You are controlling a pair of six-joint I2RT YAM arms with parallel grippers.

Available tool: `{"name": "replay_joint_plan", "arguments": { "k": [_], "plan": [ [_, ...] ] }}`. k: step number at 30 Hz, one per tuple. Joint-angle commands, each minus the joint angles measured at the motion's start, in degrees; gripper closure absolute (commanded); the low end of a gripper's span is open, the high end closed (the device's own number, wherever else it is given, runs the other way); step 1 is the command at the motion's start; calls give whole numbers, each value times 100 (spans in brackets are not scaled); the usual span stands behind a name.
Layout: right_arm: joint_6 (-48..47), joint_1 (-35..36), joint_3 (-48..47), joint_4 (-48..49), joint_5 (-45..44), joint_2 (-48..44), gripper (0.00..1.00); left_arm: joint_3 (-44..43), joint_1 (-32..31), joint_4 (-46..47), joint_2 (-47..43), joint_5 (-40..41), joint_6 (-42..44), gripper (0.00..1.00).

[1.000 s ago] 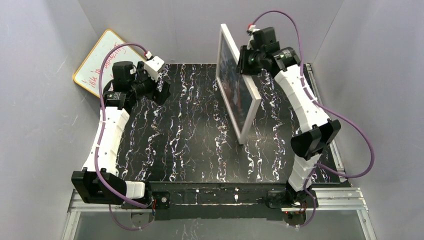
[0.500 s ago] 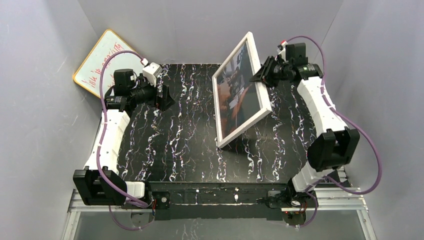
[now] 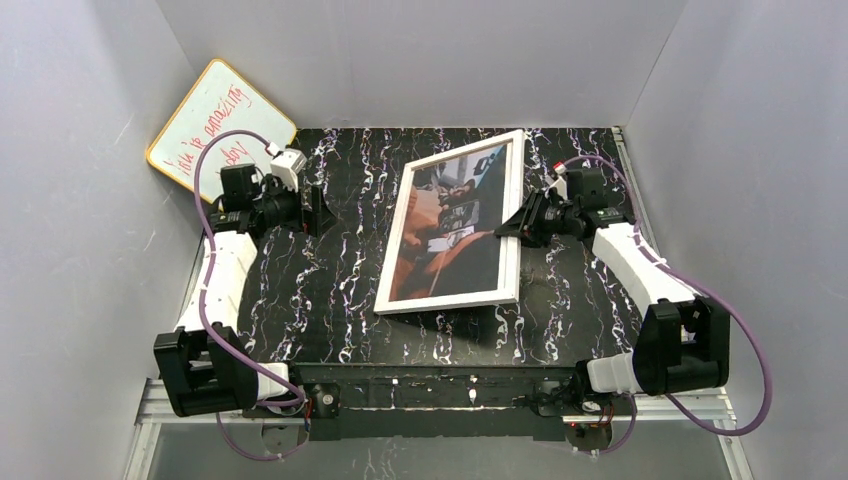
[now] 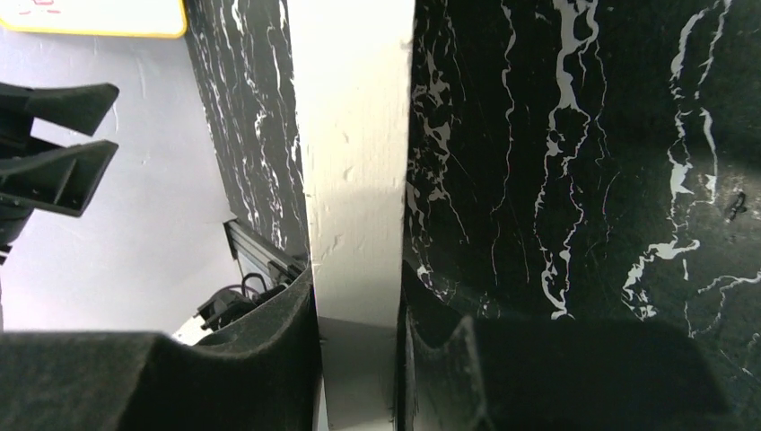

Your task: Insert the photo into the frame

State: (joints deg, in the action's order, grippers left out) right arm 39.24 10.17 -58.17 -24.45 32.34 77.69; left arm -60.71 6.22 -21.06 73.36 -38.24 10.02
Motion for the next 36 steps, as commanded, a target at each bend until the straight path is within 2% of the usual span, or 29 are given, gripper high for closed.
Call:
{"name": "replay_joint_plan", "arguments": {
  "k": [1, 5, 10, 12, 17, 18, 19, 21, 22, 26, 30, 32, 34, 36],
  "plan": [
    [-493, 25, 602, 1107, 244, -83, 83, 306, 22, 377, 7, 50, 163, 2],
    [-666, 7, 874, 1566, 426, 282, 77, 621, 20, 949, 103, 722, -39, 2],
    [-922, -1, 1211, 2018, 231, 779, 67, 1133, 20, 1387, 91, 722, 137, 2],
    [-981, -12, 1279, 2038, 36, 1000, 60, 1225, 19, 1399, 159, 680, 81, 2],
    [-1153, -34, 1259, 2052, -284, 1399, 52, 1456, 22, 1699, 185, 752, -78, 2],
    [-1168, -38, 1225, 2045, -374, 1437, 48, 1496, 20, 1795, 178, 829, -144, 2],
    [-1179, -34, 1183, 2005, -479, 1468, 39, 1534, 21, 1901, 171, 884, -236, 2],
    [-1218, -32, 1017, 1800, -768, 1557, 4, 1576, 20, 2056, 172, 1007, -359, 2],
    [-1258, -37, 902, 1588, -951, 1609, 1, 1579, 20, 2077, 190, 1068, -426, 2],
    [-1332, -40, 598, 1133, -1790, 1643, 1, 1524, 20, 2080, 305, 1331, -582, 2],
    [-1190, -40, 407, 847, -3286, 1303, 1, 1495, 20, 1952, 522, 1405, -575, 2],
    [-1161, -38, 521, 979, -4026, 988, 1, 1603, 13, 1966, 584, 1329, -469, 2],
    [-1130, -48, 718, 1247, -4695, 688, 1, 1889, 7, 2451, 560, 1382, -653, 2],
    [-1501, -49, 1097, 1846, -5130, 454, 1, 2321, 10, 3104, 487, 1391, -860, 2]
  ]
}}
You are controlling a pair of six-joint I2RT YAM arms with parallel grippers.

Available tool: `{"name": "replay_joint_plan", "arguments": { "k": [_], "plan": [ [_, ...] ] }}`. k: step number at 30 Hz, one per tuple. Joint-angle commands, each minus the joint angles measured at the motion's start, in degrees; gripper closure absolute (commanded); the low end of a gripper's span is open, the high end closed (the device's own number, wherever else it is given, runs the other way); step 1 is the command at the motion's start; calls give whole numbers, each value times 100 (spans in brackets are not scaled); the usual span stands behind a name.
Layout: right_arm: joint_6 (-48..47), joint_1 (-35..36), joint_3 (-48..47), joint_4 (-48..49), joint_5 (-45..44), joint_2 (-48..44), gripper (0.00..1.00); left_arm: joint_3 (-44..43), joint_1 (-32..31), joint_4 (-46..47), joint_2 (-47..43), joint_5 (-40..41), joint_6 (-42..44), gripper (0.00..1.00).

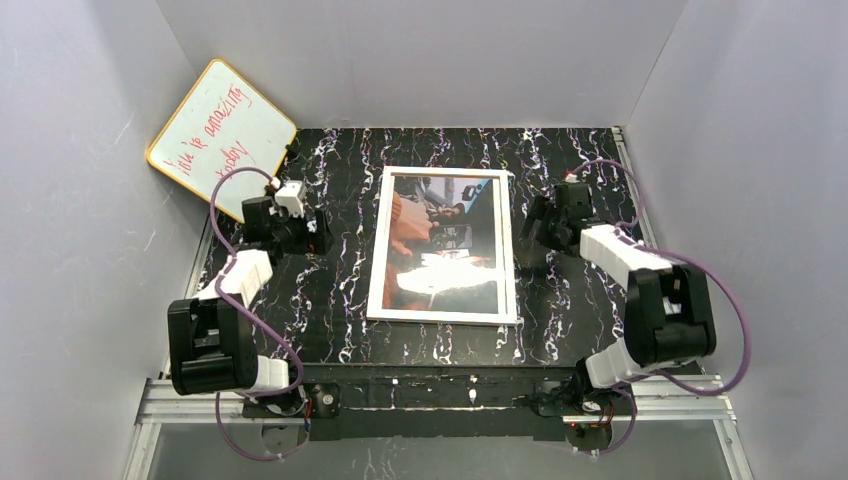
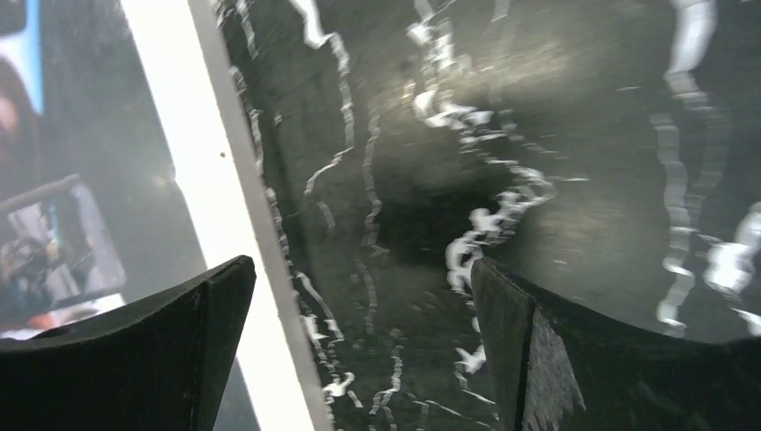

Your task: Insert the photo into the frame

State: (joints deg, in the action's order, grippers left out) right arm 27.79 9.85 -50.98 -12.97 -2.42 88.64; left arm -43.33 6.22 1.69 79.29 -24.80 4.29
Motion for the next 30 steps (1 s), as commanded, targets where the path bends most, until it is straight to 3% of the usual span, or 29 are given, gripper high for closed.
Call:
{"name": "replay_joint_plan", "arguments": {
  "k": [1, 4, 9, 16, 24, 28, 30],
  "plan": [
    [-530, -18, 521, 955, -1937, -695, 1, 811, 15, 1190, -102, -2, -371, 2],
    [-1231, -16, 913, 1821, -2560, -603, 1, 1397, -81, 2305, 41, 123, -775, 2],
    [-1475, -38, 656, 1702, -2874, 88, 1, 1804, -403, 3431, 471, 1157, -595, 2],
    [-1712, -81, 2026, 3937, -2584, -629, 1, 1809, -415, 4348, 1181, 2339, -760, 2],
    [-2478, -136, 3062, 6563, -2151, -643, 1, 2414, -413, 5935, 1344, 2658, -853, 2],
    [-2353, -308, 3425, 7251, -2012, -428, 1, 2589, -505, 6221, 1355, 2756, -769, 2],
    [-2265, -342, 3753, 7830, -2061, -346, 1, 2894, -542, 6919, 1428, 2865, -729, 2]
  ]
}}
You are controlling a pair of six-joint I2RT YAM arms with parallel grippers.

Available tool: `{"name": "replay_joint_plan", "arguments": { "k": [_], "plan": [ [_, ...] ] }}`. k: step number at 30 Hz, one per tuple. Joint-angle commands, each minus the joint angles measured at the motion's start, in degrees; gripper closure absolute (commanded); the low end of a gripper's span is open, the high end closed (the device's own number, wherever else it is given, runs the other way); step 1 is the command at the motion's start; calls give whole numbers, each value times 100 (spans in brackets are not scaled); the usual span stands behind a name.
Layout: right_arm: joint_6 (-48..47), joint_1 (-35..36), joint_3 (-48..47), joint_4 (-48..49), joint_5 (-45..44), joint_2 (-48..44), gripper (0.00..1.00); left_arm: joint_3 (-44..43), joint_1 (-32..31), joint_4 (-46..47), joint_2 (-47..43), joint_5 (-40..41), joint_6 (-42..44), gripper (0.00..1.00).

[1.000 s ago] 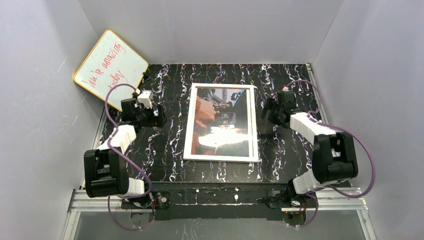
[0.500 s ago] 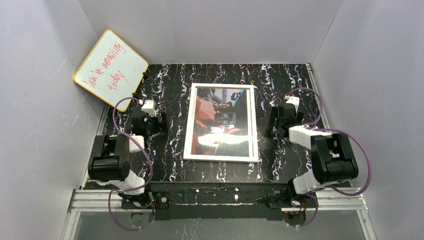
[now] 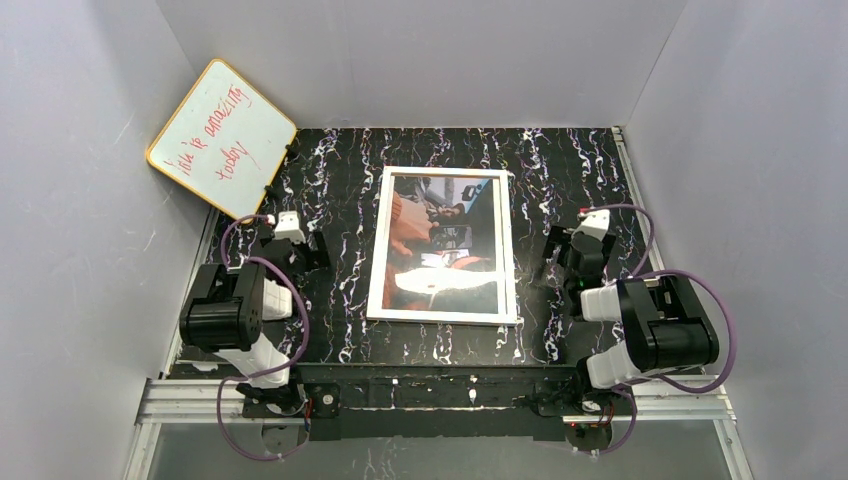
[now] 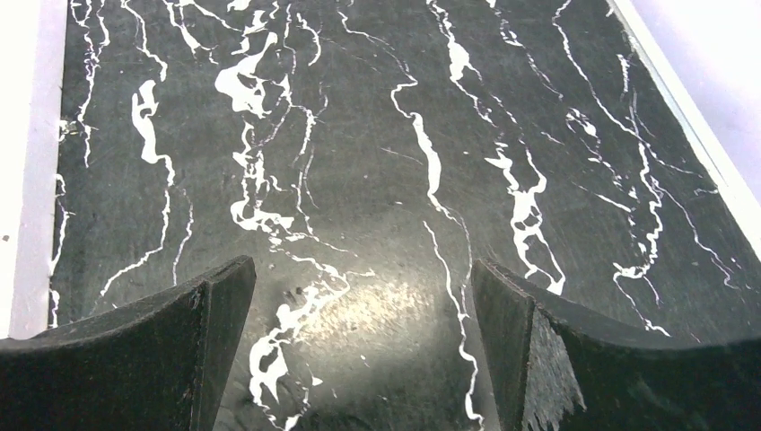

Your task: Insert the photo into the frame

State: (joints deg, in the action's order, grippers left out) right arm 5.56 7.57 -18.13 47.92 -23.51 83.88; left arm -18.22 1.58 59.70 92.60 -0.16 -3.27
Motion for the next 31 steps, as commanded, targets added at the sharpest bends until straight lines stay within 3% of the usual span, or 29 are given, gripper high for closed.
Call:
{"name": "replay_joint_plan", "arguments": {
  "k": [1, 3, 6, 7, 8, 9, 10, 12, 14, 16, 18, 31],
  "plan": [
    [-6, -120, 679, 2121, -21, 170, 1, 623, -79, 1753, 264, 422, 54, 2],
    [-73, -117, 1039, 2938, 73, 254, 1, 1005, -79, 2558, 364, 437, 80, 2],
    [-456, -118, 1286, 4256, 663, 940, 1, 1016, -318, 2550, 382, 586, 135, 2],
    [-411, -102, 1140, 3728, 537, 862, 1, 821, -325, 2334, 433, 705, 63, 2],
    [-144, -94, 773, 2620, 358, 677, 1, 559, -320, 1626, 352, 734, 59, 2],
    [-66, -155, 434, 2208, 356, 765, 1, 300, -332, 1050, 310, 744, 89, 2],
    [-118, -270, 372, 2448, 570, 916, 1, 269, -458, 1048, 349, 840, 204, 2],
    [74, -425, 313, 1922, 769, 727, 1, 284, -562, 1076, 338, 887, 283, 2],
    [-40, -432, 413, 2401, 816, 849, 1, 284, -563, 1080, 340, 894, 279, 2],
    [60, -432, 391, 2064, 795, 697, 1, 284, -563, 1078, 341, 888, 283, 2],
    [-20, -432, 455, 2399, 798, 801, 1, 284, -563, 1078, 338, 887, 278, 2],
    [7, -432, 424, 2239, 770, 753, 1, 268, -580, 1058, 344, 920, 300, 2]
  ]
}}
